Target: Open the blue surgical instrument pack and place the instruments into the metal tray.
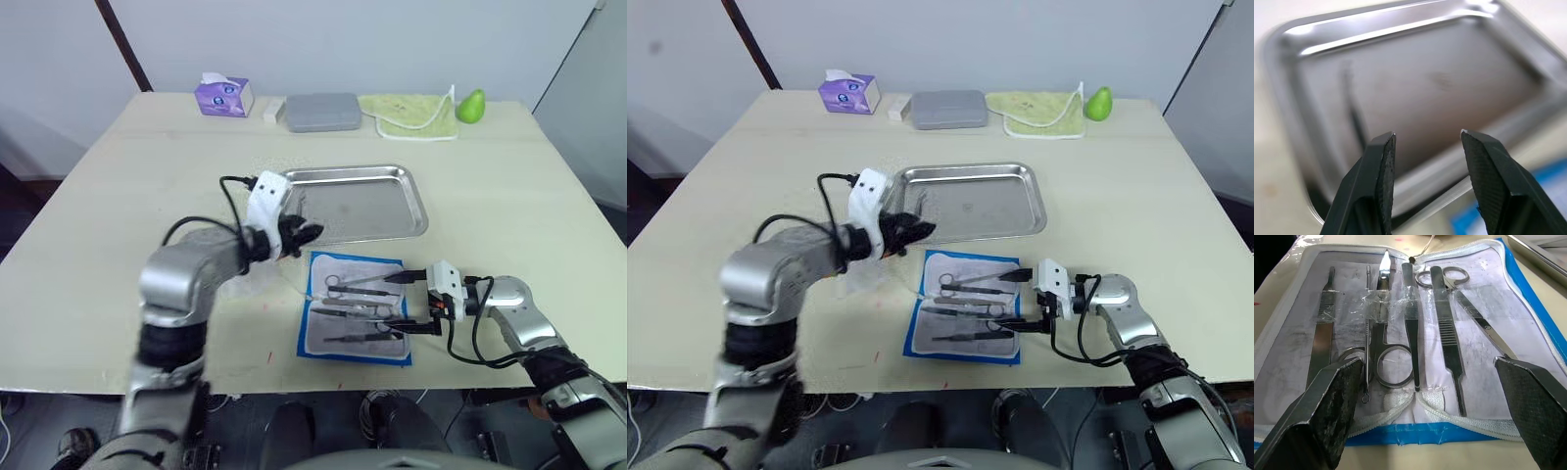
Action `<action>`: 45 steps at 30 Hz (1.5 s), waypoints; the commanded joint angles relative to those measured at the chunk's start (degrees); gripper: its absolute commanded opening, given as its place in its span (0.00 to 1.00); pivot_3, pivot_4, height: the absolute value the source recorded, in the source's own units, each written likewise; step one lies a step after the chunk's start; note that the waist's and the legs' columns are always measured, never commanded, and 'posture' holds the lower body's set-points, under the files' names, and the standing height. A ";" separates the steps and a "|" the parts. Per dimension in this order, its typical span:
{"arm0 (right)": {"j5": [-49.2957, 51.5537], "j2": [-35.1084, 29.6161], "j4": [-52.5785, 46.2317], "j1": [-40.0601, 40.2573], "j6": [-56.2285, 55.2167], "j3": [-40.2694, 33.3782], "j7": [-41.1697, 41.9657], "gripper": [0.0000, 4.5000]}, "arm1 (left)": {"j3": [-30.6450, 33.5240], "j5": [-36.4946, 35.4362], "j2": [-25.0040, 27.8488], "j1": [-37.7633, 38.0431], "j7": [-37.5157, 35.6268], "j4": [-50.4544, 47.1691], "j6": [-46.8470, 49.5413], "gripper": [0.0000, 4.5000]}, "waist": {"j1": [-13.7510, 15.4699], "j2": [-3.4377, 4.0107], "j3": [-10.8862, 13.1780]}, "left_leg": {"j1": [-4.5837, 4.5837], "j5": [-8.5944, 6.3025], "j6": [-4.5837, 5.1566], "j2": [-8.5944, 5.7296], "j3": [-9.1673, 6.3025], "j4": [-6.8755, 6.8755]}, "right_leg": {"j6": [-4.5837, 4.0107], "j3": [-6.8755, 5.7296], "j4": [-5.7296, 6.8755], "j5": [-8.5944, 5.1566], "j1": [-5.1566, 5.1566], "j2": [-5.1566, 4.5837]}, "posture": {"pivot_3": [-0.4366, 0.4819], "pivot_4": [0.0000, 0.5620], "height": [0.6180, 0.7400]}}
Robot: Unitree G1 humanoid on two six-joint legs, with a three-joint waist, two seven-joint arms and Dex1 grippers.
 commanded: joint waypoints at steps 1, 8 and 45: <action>-5.96 -0.91 5.66 3.54 2.07 2.65 -1.20 1.00 | 4.99 -3.33 4.35 6.91 -14.48 -1.57 -17.63 0.50 | 0.21 0.04 0.02 | 0.01 0.00 0.01 -0.01 -0.03 -0.08 | -0.13 -0.08 -0.06 -0.06 0.02 -0.09 | 0.48 0.27 1.00; -6.20 -0.44 5.48 3.95 1.71 2.40 -1.31 1.00 | 9.66 -6.51 14.37 14.27 -31.18 7.21 -29.93 0.59 | 0.34 0.03 0.09 | -0.08 0.00 0.03 0.03 0.04 -0.09 | -0.18 -0.11 -0.16 -0.07 -0.14 -0.44 | 0.48 0.27 1.00; -4.96 -3.71 -11.56 11.53 10.17 1.44 -6.80 1.00 | -20.27 16.22 5.48 -3.41 -31.66 25.18 -50.30 0.53 | 1.68 0.07 0.50 | -0.34 0.00 0.05 -0.02 0.32 -0.38 | 0.02 -0.17 -0.25 -0.06 -0.38 0.38 | 0.48 0.27 1.00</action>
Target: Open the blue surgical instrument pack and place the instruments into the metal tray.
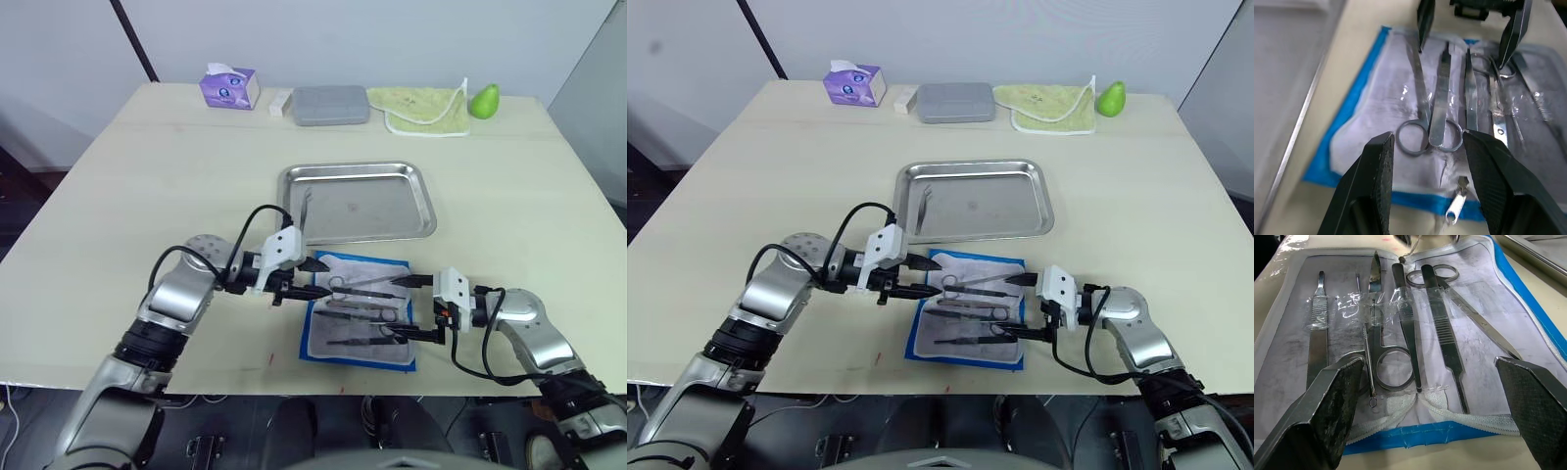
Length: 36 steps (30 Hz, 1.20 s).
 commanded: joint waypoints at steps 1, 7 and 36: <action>-4.75 -1.00 2.91 3.24 3.05 3.42 -0.45 1.00 | -1.04 2.06 -0.92 -1.41 0.87 0.61 -2.52 0.53 | 0.01 0.01 0.00 | 0.00 0.00 0.00 0.00 -0.01 0.00 | 0.00 0.00 0.00 0.00 0.00 0.01 | 0.48 0.27 1.00; -4.67 -0.99 2.30 3.58 3.53 3.57 -0.91 1.00 | -2.15 4.90 -2.00 -1.83 1.59 1.73 -5.20 0.53 | -0.04 0.00 0.00 | 0.00 0.00 0.00 0.01 0.00 0.00 | 0.00 0.01 0.02 0.00 0.00 0.03 | 0.48 0.27 1.00; -4.56 -0.47 2.13 3.43 4.41 3.91 -1.31 1.00 | -4.59 11.04 -2.49 -7.74 -2.17 10.27 -12.41 0.41 | -0.02 0.00 -0.02 | 0.04 0.00 0.01 0.01 0.03 0.27 | 0.04 -0.12 0.20 0.03 0.06 0.06 | 0.48 0.27 1.00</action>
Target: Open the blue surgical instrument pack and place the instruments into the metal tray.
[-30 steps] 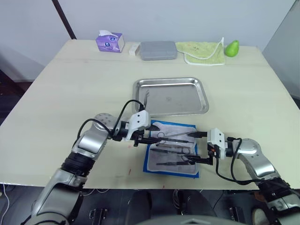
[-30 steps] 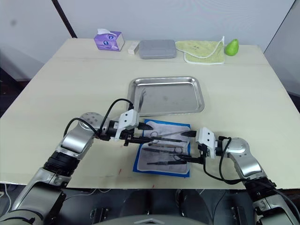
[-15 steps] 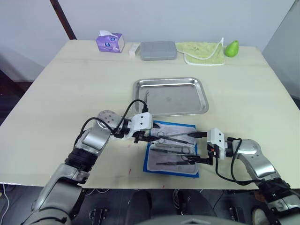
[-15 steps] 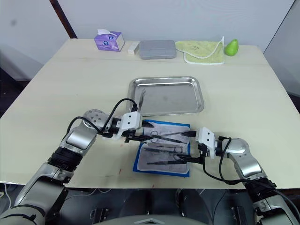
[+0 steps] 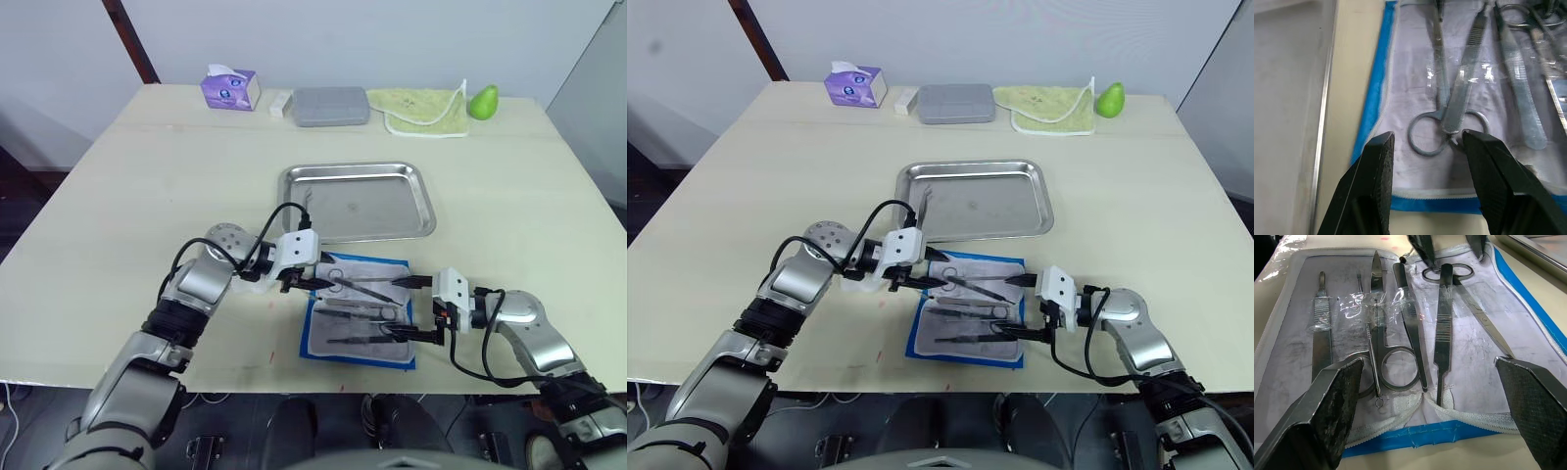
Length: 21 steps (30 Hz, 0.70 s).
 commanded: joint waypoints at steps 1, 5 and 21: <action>-4.54 -0.34 3.28 2.89 3.07 3.83 -0.22 1.00 | -1.22 1.10 0.19 -1.04 -0.82 -1.21 1.46 0.35 | 0.01 0.00 0.00 | 0.00 0.00 0.00 0.00 0.00 0.00 | 0.00 0.00 0.00 0.00 0.00 0.00 | 0.48 0.27 1.00; -4.49 -0.34 3.31 2.78 3.21 3.87 -0.13 1.00 | -1.89 2.63 -0.26 -2.70 -0.52 1.06 -0.02 0.02 | 0.09 0.01 -0.01 | 0.00 0.00 0.00 0.00 -0.02 0.05 | 0.00 0.00 0.03 0.00 0.02 0.00 | 0.48 0.27 1.00; -4.52 0.06 4.08 2.27 2.66 4.24 0.02 1.00 | -1.19 3.77 -0.76 -9.54 -2.32 11.81 -8.64 0.02 | 0.03 0.01 -0.01 | 0.07 0.01 0.02 -0.02 0.02 0.34 | 0.10 0.07 0.42 0.05 0.01 0.03 | 0.48 0.27 1.00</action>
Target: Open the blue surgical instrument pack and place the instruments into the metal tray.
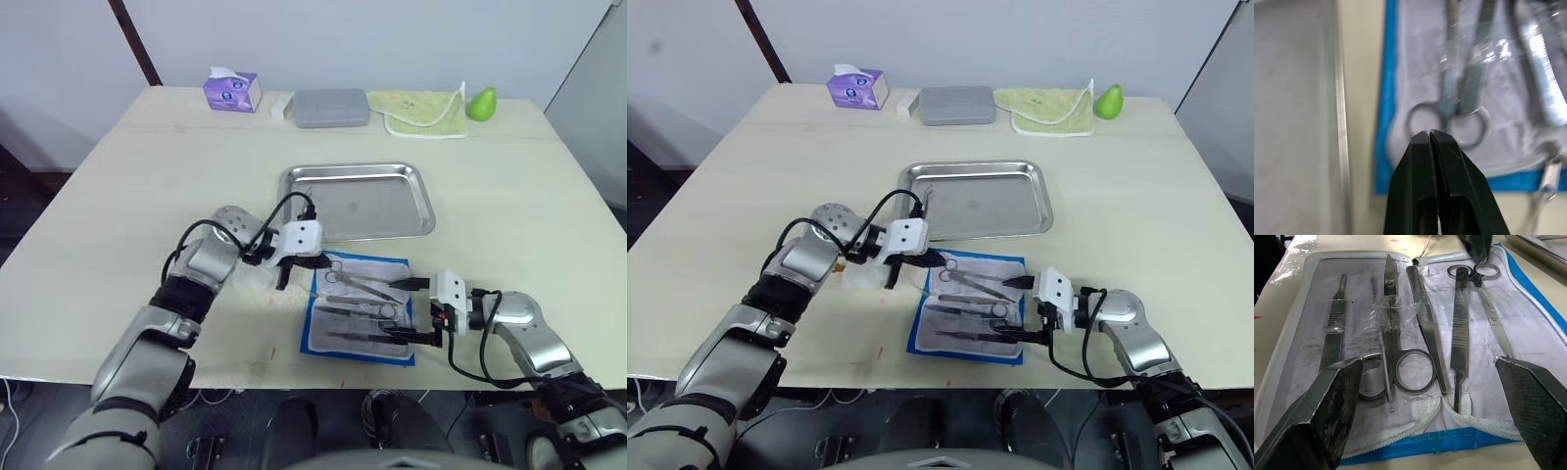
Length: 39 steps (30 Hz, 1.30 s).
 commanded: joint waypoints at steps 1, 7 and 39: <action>-4.49 -0.36 3.87 2.38 2.54 3.48 -0.03 1.00 | 1.53 -1.35 0.36 -0.44 -1.13 -0.24 -1.13 0.02 | -0.03 -0.01 0.00 | -0.02 0.00 0.00 0.00 0.00 0.00 | -0.01 -0.01 0.00 0.00 -0.01 0.00 | 0.48 0.27 1.00; -4.43 -0.32 3.90 2.41 2.42 3.41 -0.06 1.00 | 7.29 -11.46 1.63 2.15 -5.62 -7.59 10.21 0.31 | -0.13 0.00 0.01 | -0.04 0.00 0.00 0.01 -0.01 -0.01 | -0.01 -0.01 0.01 -0.01 -0.03 0.02 | 0.48 0.27 1.00; -4.21 -0.31 2.48 3.07 2.86 3.32 -0.70 1.00 | 0.35 -1.18 -4.95 -0.79 1.19 -2.10 2.90 0.53 | -0.10 -0.01 0.00 | -0.01 0.00 0.00 0.00 0.00 0.00 | -0.01 0.06 0.05 0.00 -0.03 0.06 | 0.48 0.27 1.00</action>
